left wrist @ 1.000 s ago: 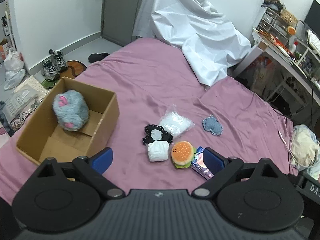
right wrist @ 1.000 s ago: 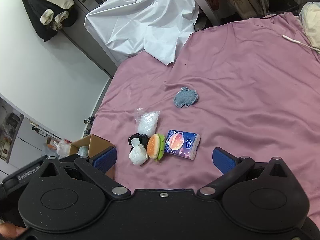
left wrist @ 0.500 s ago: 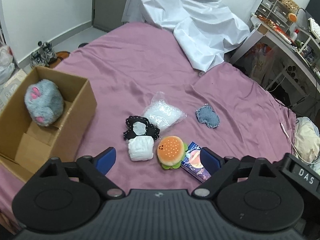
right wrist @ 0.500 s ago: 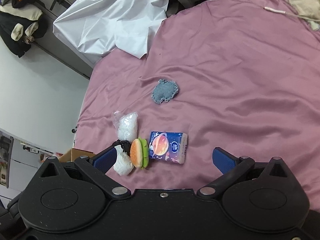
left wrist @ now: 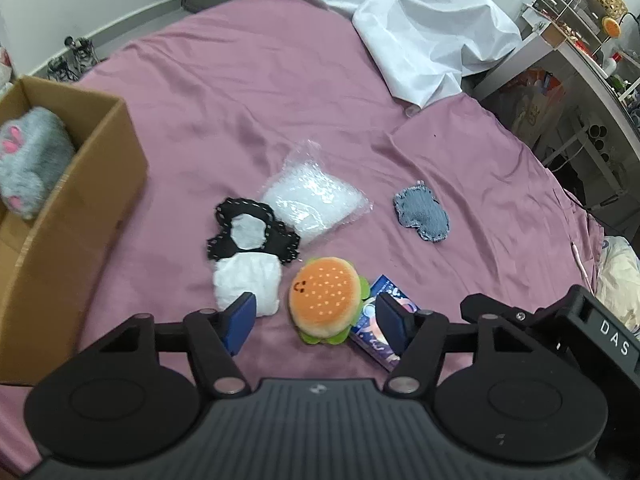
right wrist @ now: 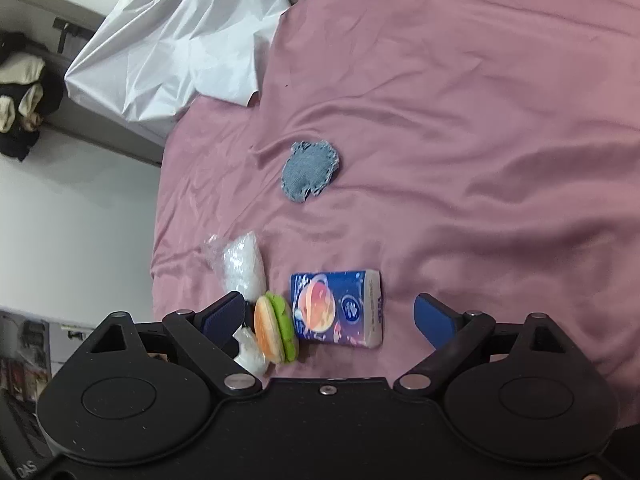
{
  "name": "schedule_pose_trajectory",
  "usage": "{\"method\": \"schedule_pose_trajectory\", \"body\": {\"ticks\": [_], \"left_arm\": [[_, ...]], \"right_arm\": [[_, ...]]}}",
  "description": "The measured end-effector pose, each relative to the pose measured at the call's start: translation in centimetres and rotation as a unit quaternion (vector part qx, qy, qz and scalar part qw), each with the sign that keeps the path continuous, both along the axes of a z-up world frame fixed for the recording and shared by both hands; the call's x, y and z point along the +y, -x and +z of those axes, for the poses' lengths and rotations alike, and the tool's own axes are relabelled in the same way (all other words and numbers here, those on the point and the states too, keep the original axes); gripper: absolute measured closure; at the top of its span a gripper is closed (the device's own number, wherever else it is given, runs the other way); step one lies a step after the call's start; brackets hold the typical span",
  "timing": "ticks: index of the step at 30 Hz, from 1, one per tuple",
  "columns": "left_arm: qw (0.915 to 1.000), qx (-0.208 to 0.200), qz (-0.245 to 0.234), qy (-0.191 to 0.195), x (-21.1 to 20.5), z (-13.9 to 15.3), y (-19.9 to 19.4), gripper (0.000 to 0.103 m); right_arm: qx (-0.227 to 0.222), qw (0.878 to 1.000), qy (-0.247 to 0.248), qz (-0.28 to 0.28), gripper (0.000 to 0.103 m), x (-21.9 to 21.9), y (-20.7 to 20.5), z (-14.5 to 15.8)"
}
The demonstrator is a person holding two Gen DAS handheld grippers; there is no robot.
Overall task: Organize soft objects
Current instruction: 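Move the left tool to the burger plush while the right tool approaches the tissue pack, then grasp the burger plush with the left tool while the right tool grasps the blue tissue pack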
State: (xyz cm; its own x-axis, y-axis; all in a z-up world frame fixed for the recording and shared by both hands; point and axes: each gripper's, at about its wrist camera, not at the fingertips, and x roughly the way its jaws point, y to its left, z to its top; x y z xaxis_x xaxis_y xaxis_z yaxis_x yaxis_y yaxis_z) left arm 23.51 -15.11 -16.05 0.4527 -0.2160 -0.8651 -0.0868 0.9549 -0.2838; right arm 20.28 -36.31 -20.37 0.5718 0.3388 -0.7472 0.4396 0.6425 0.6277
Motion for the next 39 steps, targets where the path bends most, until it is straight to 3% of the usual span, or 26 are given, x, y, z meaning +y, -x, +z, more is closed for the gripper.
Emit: {"method": "schedule_pose_trajectory", "body": {"ticks": [4, 11, 27, 28, 29, 32, 39], "left_arm": [[0.9999, 0.015, 0.000, 0.007, -0.5, -1.3, -0.8, 0.047], [0.9994, 0.030, 0.008, 0.015, -1.0, -2.9, -2.0, 0.050], [0.9975, 0.053, 0.030, 0.036, -1.2, -5.2, -3.2, 0.060], [0.9975, 0.053, 0.028, 0.037, -1.2, -5.1, -3.2, 0.061], [0.9976, 0.052, 0.026, 0.038, -1.2, -5.0, -3.1, 0.062], [0.9988, 0.042, 0.014, 0.019, -1.3, -4.4, -3.1, 0.063], [0.9993, 0.027, 0.011, 0.023, -0.3, -2.1, -2.4, 0.064]], "right_arm": [[0.014, 1.000, -0.020, 0.000, 0.020, -0.3, -0.6, -1.2], [0.035, 0.999, -0.035, -0.009, 0.038, -0.5, -1.4, -2.7], [0.053, 0.997, -0.047, 0.005, 0.039, 0.0, -2.7, -4.3], [0.052, 0.997, -0.049, 0.005, 0.041, 0.0, -2.7, -4.3], [0.049, 0.998, -0.050, 0.009, 0.055, 0.1, -2.7, -4.3], [0.043, 0.997, -0.057, 0.020, 0.076, 0.4, -2.4, -4.2], [-0.008, 0.997, -0.066, 0.036, 0.082, 0.9, -1.0, -2.1]]}}
